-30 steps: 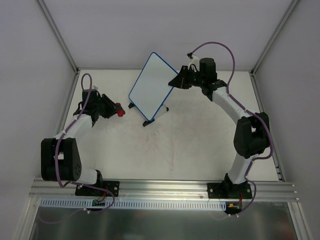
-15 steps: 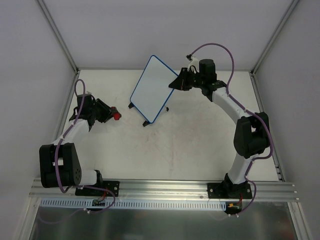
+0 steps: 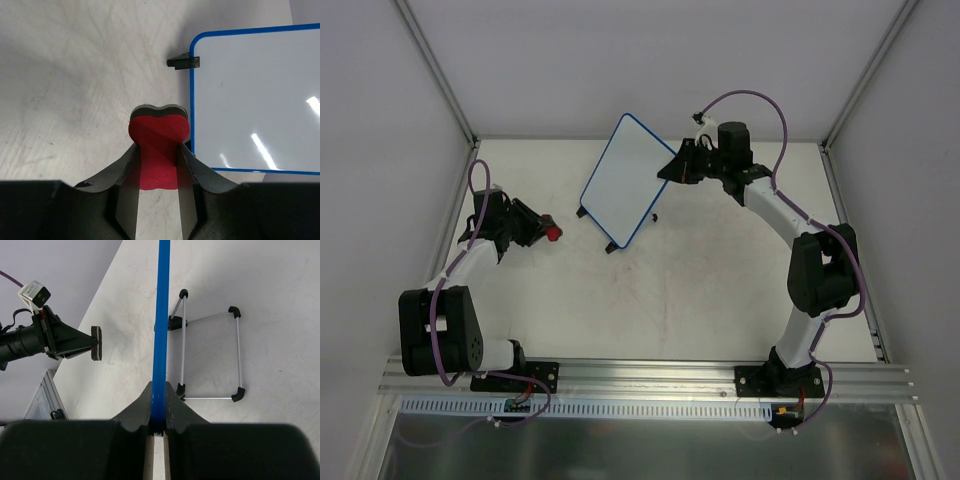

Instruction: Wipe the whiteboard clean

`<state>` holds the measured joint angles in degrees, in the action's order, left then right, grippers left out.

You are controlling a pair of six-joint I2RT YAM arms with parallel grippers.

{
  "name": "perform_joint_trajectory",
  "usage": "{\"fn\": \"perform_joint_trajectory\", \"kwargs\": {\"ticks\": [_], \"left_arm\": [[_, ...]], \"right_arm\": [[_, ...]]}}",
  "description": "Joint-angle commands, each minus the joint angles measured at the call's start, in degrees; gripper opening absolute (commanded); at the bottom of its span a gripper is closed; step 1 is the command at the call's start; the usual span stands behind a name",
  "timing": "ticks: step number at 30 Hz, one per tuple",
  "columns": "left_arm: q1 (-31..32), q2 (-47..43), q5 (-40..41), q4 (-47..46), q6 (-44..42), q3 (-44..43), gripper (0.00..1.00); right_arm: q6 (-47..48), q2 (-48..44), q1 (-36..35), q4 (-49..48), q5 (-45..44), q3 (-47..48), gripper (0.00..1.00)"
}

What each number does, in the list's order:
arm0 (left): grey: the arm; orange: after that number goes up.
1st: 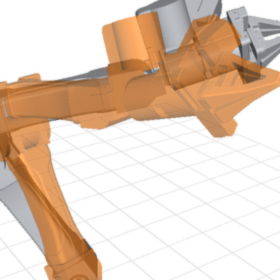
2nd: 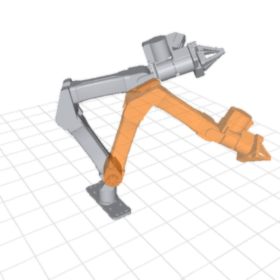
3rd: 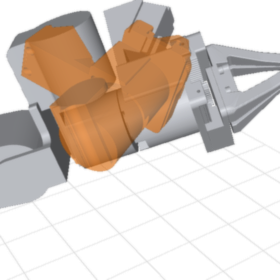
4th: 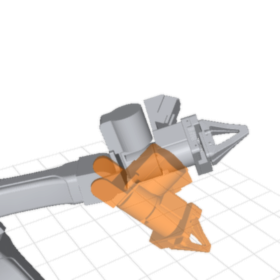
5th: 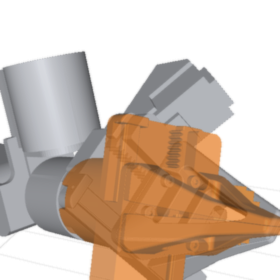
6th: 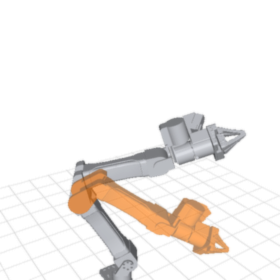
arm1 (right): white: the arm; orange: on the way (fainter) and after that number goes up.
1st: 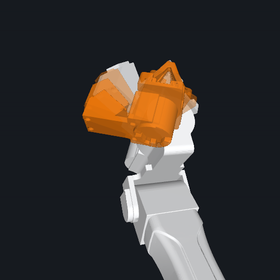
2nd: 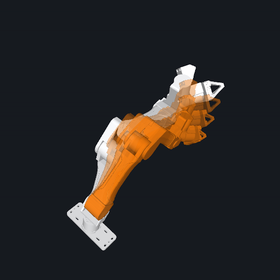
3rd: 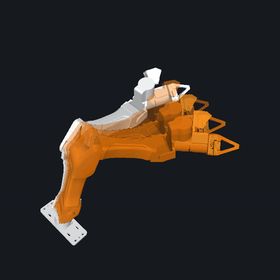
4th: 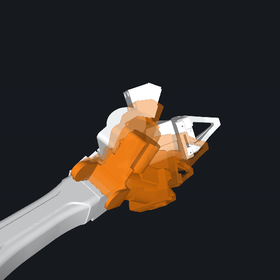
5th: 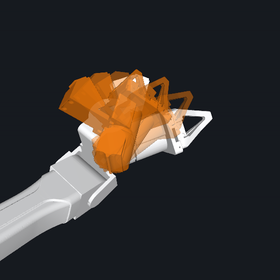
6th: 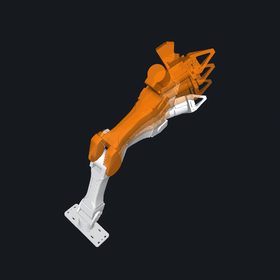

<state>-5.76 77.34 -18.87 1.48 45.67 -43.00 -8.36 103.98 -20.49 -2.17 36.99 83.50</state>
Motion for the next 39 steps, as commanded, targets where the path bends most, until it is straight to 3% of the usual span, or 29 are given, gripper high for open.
{"fn": "perform_joint_trajectory", "kwargs": {"ticks": [1, 13, 18, 23, 28, 35, 38, 39], "left_arm": [[-1.01, -2.10, 0.59, -0.77, 0.12, 1.34, 0.00], [-1.27, -2.28, 0.68, -0.77, -0.05, 1.87, 0.00], [-1.53, -2.11, 0.59, -0.86, -0.05, 2.22, 0.01], [-1.54, -1.67, 0.33, -0.77, -0.23, 2.49, 0.11], [-1.62, -1.40, 0.07, -0.77, -0.23, 4.59, 0.20], [-1.62, -2.37, -0.73, -0.86, -1.99, 8.81, 0.21], [-1.62, -3.51, -0.55, -0.86, -2.87, 10.13, 0.21], [-1.54, -3.69, -0.90, -0.86, -3.48, 10.39, 0.21]], "right_arm": [[-0.87, -2.03, 0.10, -7.58, 3.26, -0.01, 0.00], [-1.48, -1.42, -0.16, -8.46, 4.05, -0.36, 0.02], [-1.39, -1.86, -0.25, -8.46, 4.14, -0.80, 0.16], [-1.39, -1.77, -0.16, -8.46, 4.14, -0.80, 0.23], [-1.13, -1.77, -0.16, -8.46, 4.23, -0.97, 0.23], [-0.43, -1.77, -0.16, -9.07, 3.79, -2.12, 0.18], [-0.43, -1.24, -0.16, -8.90, 3.70, -1.25, 0.08], [-0.69, -1.07, -0.08, -8.81, 3.87, -0.89, 0.00]]}}
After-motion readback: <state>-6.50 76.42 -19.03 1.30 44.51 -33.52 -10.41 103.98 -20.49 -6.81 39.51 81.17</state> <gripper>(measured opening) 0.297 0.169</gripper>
